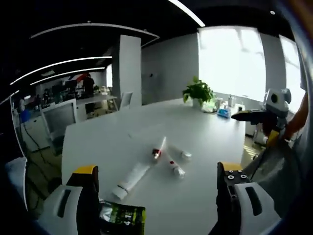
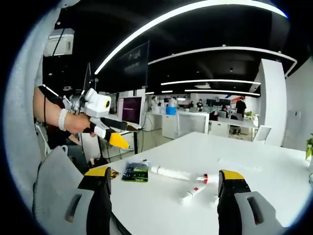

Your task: Arrange the skincare products in the storage area until every visible bottle or jar stands upright without overlapping.

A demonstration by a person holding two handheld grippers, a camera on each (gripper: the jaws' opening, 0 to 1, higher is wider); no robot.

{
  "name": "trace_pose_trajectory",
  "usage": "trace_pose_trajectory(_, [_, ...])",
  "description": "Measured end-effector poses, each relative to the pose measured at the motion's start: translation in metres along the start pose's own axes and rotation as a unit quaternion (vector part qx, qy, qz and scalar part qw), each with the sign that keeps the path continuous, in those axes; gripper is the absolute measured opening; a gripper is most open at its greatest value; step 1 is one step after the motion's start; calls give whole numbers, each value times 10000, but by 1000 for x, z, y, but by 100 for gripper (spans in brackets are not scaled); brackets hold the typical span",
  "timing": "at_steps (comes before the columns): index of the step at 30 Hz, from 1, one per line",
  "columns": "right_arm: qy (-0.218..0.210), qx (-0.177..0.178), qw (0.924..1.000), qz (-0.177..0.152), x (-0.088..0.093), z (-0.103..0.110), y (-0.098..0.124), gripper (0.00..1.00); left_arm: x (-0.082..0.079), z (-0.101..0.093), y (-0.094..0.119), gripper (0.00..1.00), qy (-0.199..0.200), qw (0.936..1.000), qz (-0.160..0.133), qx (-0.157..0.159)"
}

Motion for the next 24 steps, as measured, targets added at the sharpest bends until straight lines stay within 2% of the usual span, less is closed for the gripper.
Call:
trace_pose_trajectory(4, [27,-16,10000,-14,0,0,0,89,-11,13,-14,97,-53,9999,-20,102])
trace_pose_trajectory(8, [84,-17,10000,-45,-1,1,1,88,-12,25,-29,97,-210,9994,229,170])
trace_pose_trajectory(15, [119,-42,9999,-4,0,1,1,87,-7,47,-58,98,-138,9977,580,326])
trace_pose_trajectory(19, [178,-64,9998,36,1,3,1,85,-4,51,-74,98,-273,9944,921,436])
trace_pose_trajectory(24, [244,-101,9996,86,2,4,0,85,0,55,-88,96,-343,9915,1140,518])
Point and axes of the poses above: the point that each gripper's makers call its tool centre point, and the gripper's own axes: y roughly backward along the fingers, z roughly to its left, x roughly out of its underside, the point moved 8 cm from there along y, roughly backward along the fingers, and after that the axes turned 4 degrees about x, right-handed, at the moved point
